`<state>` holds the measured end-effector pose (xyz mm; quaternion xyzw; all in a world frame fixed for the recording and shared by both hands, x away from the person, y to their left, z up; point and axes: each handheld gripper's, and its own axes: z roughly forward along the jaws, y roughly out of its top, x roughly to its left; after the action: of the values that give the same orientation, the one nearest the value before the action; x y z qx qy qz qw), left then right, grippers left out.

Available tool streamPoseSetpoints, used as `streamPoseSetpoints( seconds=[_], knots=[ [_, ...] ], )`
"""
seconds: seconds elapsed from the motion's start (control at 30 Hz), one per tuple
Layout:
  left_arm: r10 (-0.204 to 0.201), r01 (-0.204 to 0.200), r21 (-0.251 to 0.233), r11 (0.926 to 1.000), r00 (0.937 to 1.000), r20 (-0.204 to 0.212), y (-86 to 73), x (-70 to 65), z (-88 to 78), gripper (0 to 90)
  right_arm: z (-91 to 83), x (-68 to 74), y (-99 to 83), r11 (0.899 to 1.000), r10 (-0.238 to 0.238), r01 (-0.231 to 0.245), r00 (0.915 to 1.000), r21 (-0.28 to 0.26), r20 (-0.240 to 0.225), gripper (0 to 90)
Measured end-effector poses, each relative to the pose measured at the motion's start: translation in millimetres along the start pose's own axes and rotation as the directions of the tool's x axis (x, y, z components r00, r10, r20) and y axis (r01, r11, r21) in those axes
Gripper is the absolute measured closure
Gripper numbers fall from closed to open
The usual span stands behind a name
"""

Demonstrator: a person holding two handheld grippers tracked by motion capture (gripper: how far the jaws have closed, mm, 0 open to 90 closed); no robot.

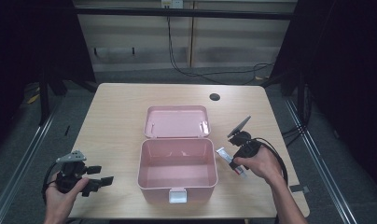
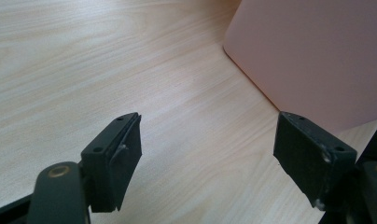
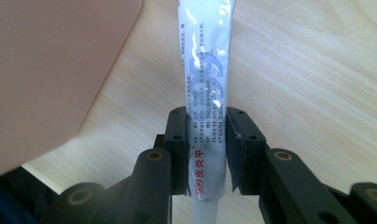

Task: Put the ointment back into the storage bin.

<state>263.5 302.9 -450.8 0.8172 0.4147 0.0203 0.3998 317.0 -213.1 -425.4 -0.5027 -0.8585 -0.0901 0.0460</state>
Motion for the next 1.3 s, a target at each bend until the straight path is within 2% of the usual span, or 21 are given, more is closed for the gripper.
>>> streamPoseSetpoints(
  seconds=[0.2,0.47,0.53,0.73,0.93,1.3],
  knots=[
    [0.001,-0.001,0.001,1.0,1.0,0.0,0.1,-0.1,0.0,23.3,-3.3,1.1,-1.9,1.0,-0.019,0.019,0.9998,0.014,-0.009,71.3],
    [0.001,-0.001,0.0,1.0,1.0,-0.001,0.1,-0.1,-0.1,23.3,-12.1,2.4,-4.6,0.998,-0.043,0.042,0.999,0.055,0.01,71.3],
    [0.001,-0.001,0.0,1.0,1.0,-0.001,0.1,-0.2,0.0,23.3,-14.2,2.7,-5.7,0.997,-0.049,0.049,0.9988,0.061,0.001,71.3],
    [0.006,-0.006,0.006,1.0,1.0,0.005,0.5,-0.3,0.3,23.2,-20.5,3.7,-7.1,0.997,-0.06,0.059,0.9982,0.056,0.003,71.3],
    [0.004,-0.004,0.003,1.0,1.0,0.001,0.3,-0.3,0.1,23.2,-30.3,6.7,-8.9,0.994,-0.095,0.094,0.9954,0.062,0.015,71.4],
    [0.003,-0.003,0.005,1.0,1.0,0.004,0.4,0.0,0.4,22.7,-46.7,6.6,-12.5,0.993,-0.11,0.109,0.9938,0.043,0.014,71.4]
  ],
)
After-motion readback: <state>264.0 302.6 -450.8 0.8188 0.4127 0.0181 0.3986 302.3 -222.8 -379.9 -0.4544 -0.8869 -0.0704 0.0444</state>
